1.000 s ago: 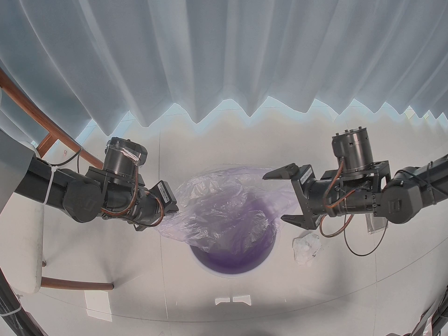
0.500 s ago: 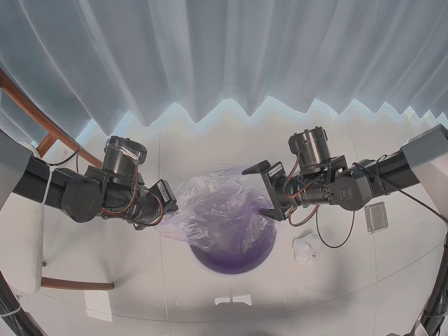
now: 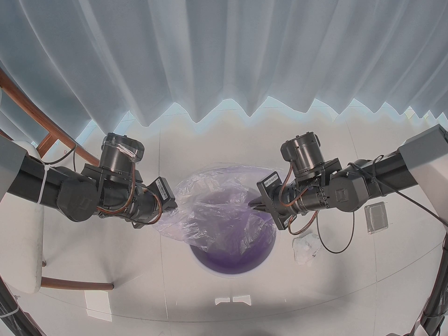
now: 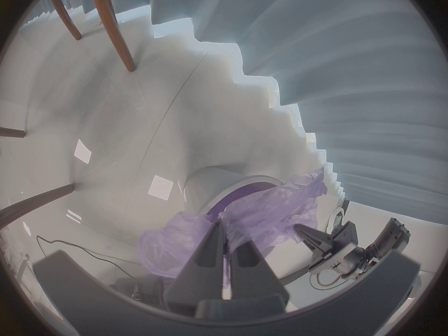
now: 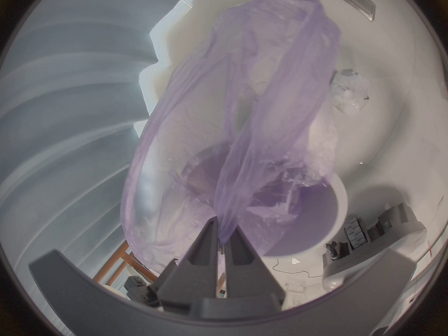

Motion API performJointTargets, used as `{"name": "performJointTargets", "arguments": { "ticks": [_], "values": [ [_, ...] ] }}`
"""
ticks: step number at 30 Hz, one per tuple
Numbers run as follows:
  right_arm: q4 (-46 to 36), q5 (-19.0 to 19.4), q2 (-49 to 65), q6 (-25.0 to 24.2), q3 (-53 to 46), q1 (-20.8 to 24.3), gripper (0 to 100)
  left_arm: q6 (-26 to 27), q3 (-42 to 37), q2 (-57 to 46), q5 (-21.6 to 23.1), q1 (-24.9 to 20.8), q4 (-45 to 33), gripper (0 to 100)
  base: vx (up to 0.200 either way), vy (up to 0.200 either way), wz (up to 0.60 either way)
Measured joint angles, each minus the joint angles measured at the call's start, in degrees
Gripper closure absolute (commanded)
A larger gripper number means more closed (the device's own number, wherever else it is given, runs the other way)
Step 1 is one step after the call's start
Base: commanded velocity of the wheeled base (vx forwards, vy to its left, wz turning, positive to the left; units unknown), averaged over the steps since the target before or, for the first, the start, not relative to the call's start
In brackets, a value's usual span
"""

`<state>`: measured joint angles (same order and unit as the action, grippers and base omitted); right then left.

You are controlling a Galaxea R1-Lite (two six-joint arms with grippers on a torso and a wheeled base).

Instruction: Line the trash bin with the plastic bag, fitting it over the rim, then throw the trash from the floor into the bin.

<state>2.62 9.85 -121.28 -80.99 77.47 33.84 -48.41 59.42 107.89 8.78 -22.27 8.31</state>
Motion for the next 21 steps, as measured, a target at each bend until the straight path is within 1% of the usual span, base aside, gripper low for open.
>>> {"name": "performJointTargets", "arguments": {
  "ticks": [6, 10, 14, 21],
  "values": [
    [-4.5, -0.1, 3.1, 0.6, -3.5, 1.9, 100, 0.0, -0.3, 0.0, -0.2, 0.2, -0.2, 100, 0.000, 0.000, 0.00],
    [-4.7, -1.2, 5.7, 3.4, -9.9, 3.5, 100, 1.1, -1.4, 0.5, -1.5, 0.5, -0.2, 100, 0.000, 0.000, 0.00],
    [-1.0, -3.2, 8.0, 7.8, -17.8, 5.9, 100, 3.1, -3.0, 1.1, -3.0, 0.6, 0.0, 100, 0.000, 0.000, 0.00],
    [11.7, -6.8, 10.8, 14.9, -30.6, 10.8, 100, 4.7, -5.1, 1.3, -4.0, 0.8, -0.2, 100, 0.000, 0.000, 0.00]
  ]
}}
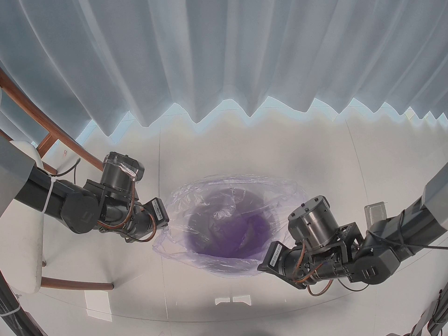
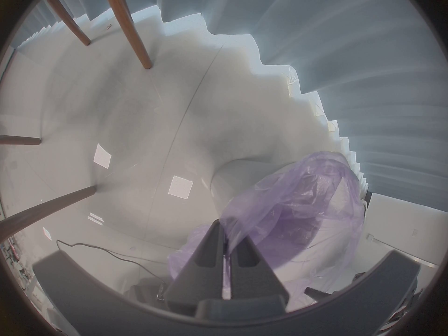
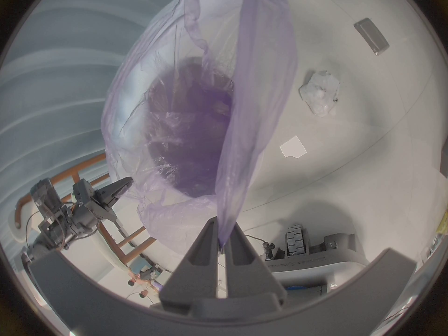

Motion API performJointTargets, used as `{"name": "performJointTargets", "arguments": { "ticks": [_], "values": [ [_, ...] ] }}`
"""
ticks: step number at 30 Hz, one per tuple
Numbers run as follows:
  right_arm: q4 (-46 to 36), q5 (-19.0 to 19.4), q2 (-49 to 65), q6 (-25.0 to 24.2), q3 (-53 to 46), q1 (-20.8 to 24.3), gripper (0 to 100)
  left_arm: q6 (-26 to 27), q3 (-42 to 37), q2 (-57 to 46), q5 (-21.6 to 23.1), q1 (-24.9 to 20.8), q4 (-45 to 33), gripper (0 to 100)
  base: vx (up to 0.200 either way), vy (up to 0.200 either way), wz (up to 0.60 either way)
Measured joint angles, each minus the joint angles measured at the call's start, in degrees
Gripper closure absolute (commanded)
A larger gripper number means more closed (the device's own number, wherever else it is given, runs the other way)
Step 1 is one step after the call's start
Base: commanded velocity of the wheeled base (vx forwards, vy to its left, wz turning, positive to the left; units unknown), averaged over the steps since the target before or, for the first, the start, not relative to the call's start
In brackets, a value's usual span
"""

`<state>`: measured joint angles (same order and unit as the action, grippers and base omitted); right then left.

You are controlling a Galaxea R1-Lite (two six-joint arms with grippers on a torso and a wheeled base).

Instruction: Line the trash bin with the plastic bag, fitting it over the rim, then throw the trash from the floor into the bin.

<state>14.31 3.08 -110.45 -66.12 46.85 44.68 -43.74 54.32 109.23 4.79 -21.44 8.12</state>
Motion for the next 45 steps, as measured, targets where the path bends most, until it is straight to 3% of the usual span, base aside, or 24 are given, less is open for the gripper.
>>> {"name": "performJointTargets", "arguments": {
  "ticks": [3, 8, 15, 18, 27, 32, 45],
  "values": [
    [1.3, -0.4, 1.4, 1.5, -2.4, -0.1, 100, 0.2, -2.0, -1.5, -0.2, -0.1, -0.5, 100, 0.000, 0.000, 0.00],
    [-0.8, 0.3, 3.9, 6.1, -4.0, -5.0, 100, 0.3, -9.4, -5.7, -0.5, -1.4, -2.0, 100, 0.000, 0.000, 0.00],
    [-1.5, 3.2, 5.1, 22.0, -3.2, -13.4, 100, -2.9, -18.5, -11.7, -0.7, -6.6, -3.0, 100, 0.000, 0.000, 0.00],
    [-0.1, 4.1, 3.8, 25.9, -0.1, -15.2, 100, -5.1, -20.4, -13.3, -0.7, -9.9, -3.1, 100, 0.000, 0.000, 0.00],
    [2.1, 5.0, -2.8, 33.7, 14.1, -16.0, 100, -7.1, -22.2, -12.7, -0.9, -14.8, -2.9, 100, 0.000, 0.000, 0.00],
    [2.4, 6.2, -5.4, 40.0, 16.9, -16.7, 100, -7.2, -22.1, -10.1, -2.1, -16.3, -0.6, 100, 0.000, 0.000, 0.00],
    [3.8, 12.9, -4.1, 44.4, 7.9, -23.5, 100, -8.7, -20.0, -1.2, -5.9, -19.1, 5.2, 100, 0.000, 0.000, 0.00]
  ]
}}
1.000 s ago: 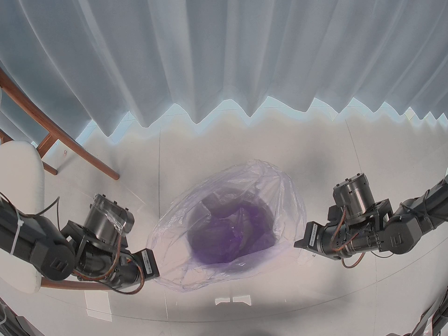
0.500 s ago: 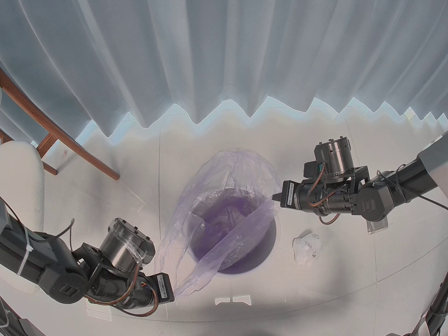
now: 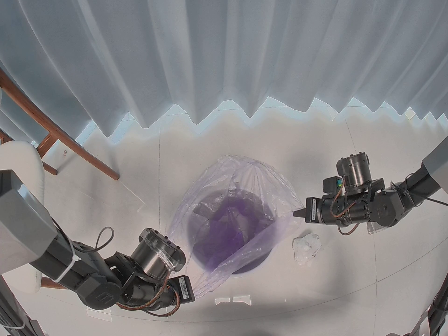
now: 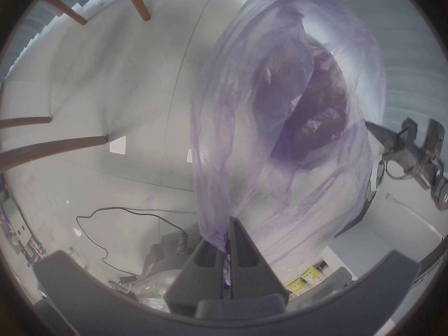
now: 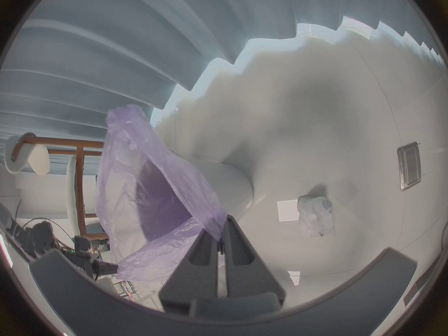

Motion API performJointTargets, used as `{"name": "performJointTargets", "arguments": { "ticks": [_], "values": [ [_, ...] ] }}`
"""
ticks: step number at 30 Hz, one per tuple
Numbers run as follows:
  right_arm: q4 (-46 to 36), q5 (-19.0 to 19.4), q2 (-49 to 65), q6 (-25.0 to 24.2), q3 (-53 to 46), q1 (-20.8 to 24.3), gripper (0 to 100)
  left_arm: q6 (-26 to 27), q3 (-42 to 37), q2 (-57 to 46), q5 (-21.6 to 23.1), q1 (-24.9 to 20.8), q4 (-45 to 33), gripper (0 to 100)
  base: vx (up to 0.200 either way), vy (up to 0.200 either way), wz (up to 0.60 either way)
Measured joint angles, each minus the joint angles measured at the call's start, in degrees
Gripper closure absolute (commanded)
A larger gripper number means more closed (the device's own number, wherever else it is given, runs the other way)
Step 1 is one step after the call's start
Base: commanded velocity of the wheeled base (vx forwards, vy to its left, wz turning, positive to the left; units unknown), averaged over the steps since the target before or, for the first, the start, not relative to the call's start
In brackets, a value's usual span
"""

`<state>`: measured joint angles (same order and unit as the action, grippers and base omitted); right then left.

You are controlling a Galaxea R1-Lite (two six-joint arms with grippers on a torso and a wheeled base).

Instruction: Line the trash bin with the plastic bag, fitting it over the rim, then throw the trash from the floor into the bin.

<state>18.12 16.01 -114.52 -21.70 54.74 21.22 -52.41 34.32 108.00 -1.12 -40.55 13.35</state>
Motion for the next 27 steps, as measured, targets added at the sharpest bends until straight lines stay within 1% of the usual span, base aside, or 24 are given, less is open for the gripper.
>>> {"name": "performJointTargets", "arguments": {
  "ticks": [5, 9, 14, 15, 21, 27],
  "values": [
    [6.7, 1.2, 0.0, 2.2, -5.8, -3.5, 100, -3.9, 1.6, 2.2, -0.8, -0.7, 0.3, 100, 0.000, 0.000, 0.00],
    [12.6, 1.5, -1.2, 2.5, -8.5, -5.3, 100, -5.5, 2.3, 3.8, -1.1, -1.3, 0.4, 100, 0.000, 0.000, 0.00],
    [13.7, 1.3, -2.4, 2.4, -10.1, -6.1, 100, -5.9, 2.5, 5.1, -1.4, -1.8, 0.5, 100, 0.000, 0.000, 0.00],
    [13.7, 1.2, -2.4, 2.4, -10.4, -6.1, 100, -5.9, 2.5, 5.2, -1.4, -1.8, 0.5, 0, 0.000, 0.000, 0.00],
    [13.9, 1.1, -1.9, 2.2, -11.8, -5.8, 100, -6.0, 1.7, 4.1, -3.7, -2.0, 1.0, 0, 0.000, 0.000, 0.00],
    [13.9, 1.1, -1.2, 2.2, -12.4, -5.6, 100, -5.9, 0.3, -2.2, -4.4, -2.1, 1.9, 0, 0.000, 0.000, 0.00]
  ]
}}
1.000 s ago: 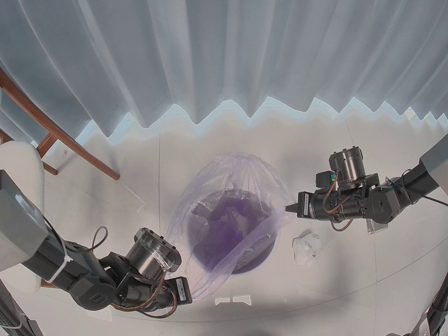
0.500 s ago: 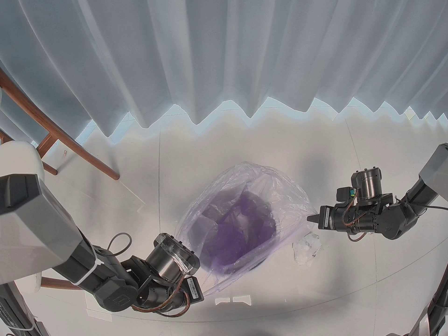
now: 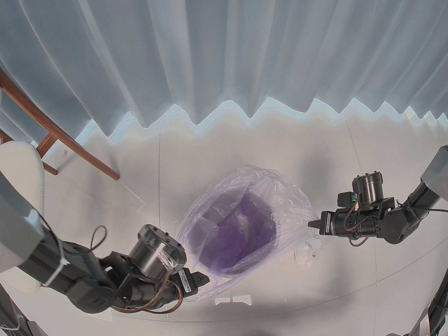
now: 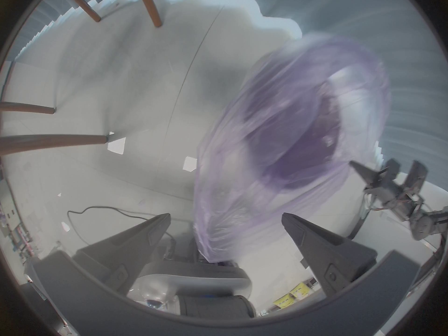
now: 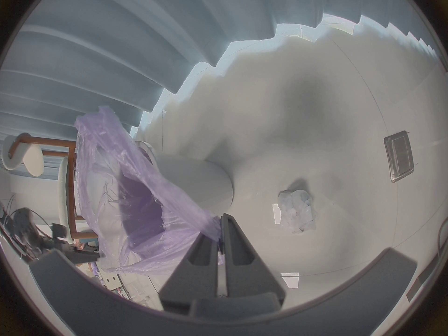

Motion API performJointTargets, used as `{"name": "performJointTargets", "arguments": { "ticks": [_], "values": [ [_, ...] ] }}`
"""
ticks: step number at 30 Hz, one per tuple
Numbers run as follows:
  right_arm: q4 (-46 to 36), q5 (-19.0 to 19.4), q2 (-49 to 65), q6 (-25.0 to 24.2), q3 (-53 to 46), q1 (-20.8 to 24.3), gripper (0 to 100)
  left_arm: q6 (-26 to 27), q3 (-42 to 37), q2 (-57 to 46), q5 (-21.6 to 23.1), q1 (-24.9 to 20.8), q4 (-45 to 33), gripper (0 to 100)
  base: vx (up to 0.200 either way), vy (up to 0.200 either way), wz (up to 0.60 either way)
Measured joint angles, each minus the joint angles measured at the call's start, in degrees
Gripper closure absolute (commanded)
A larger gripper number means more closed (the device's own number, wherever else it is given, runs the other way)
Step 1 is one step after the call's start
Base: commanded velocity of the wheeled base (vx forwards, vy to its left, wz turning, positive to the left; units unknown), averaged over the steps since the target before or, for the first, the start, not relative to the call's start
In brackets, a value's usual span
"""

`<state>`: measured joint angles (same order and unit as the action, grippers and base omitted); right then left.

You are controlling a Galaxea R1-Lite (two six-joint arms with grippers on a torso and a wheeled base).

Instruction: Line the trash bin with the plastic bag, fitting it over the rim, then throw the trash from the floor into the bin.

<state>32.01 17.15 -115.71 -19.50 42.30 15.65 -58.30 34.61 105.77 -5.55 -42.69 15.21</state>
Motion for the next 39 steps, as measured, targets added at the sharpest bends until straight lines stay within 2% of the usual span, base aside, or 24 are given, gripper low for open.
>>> {"name": "performJointTargets", "arguments": {
  "ticks": [3, 7, 11, 12, 14, 17, 20, 26, 30, 34, 38, 39],
  "values": [
    [0.0, 0.0, 0.3, 0.0, -0.2, 0.1, 100, 0.5, -1.2, -5.5, -0.1, 0.0, 0.3, 0, 0.000, 0.000, 0.00],
    [0.0, 0.0, 0.9, 0.0, -0.5, 0.5, 100, 3.7, -3.1, -12.5, 0.2, 1.9, 1.4, 0, 0.000, 0.000, 0.00],
    [0.1, -0.1, 1.4, -0.1, -1.0, 1.1, 100, 9.9, -2.7, -16.0, 3.5, 7.6, 2.6, 0, 0.000, 0.000, 0.00],
    [0.1, -0.2, 1.7, -0.1, -1.3, 1.6, 100, 13.5, -1.7, -16.5, 5.4, 10.4, 3.1, 0, 0.000, 0.000, 0.00],
    [0.1, -0.5, 1.9, -0.2, -1.5, 2.0, 100, 16.3, -0.8, -16.5, 6.6, 12.3, 3.3, 0, 0.000, 0.000, 0.00],
    [0.3, -1.3, 2.3, -0.7, -1.9, 2.8, 100, 21.7, 1.8, -15.0, 8.3, 15.3, 4.0, 0, 0.000, 0.000, 0.00],
    [0.3, -1.9, 2.7, -1.8, -2.1, 3.6, 100, 24.5, 4.7, -12.4, 10.1, 16.6, 4.4, 0, 0.000, 0.000, 0.00],
    [0.4, -2.2, 3.6, -3.1, -2.3, 4.5, 100, 28.0, 7.6, -7.0, 12.7, 15.9, 5.3, 0, 0.000, 0.000, 0.00],
    [0.4, -2.3, 4.1, -3.5, -2.5, 4.7, 100, 33.2, 8.2, -3.1, 12.8, 15.8, 9.1, 0, 0.000, 0.000, 0.00],
    [0.4, -2.4, 4.5, -3.7, -2.6, 4.8, 100, 34.9, 9.2, 0.8, 12.5, 16.8, 14.4, 0, 0.000, 0.000, 0.00],
    [0.4, -2.3, 4.7, -3.7, -3.0, 4.9, 100, 35.1, 11.0, 4.0, 12.2, 18.1, 16.4, 0, 0.000, 0.000, 0.00],
    [0.4, -2.3, 4.8, -3.7, -3.1, 4.9, 100, 35.1, 11.5, 5.0, 12.1, 18.4, 16.6, 100, 0.000, 0.000, 0.00]
  ]
}}
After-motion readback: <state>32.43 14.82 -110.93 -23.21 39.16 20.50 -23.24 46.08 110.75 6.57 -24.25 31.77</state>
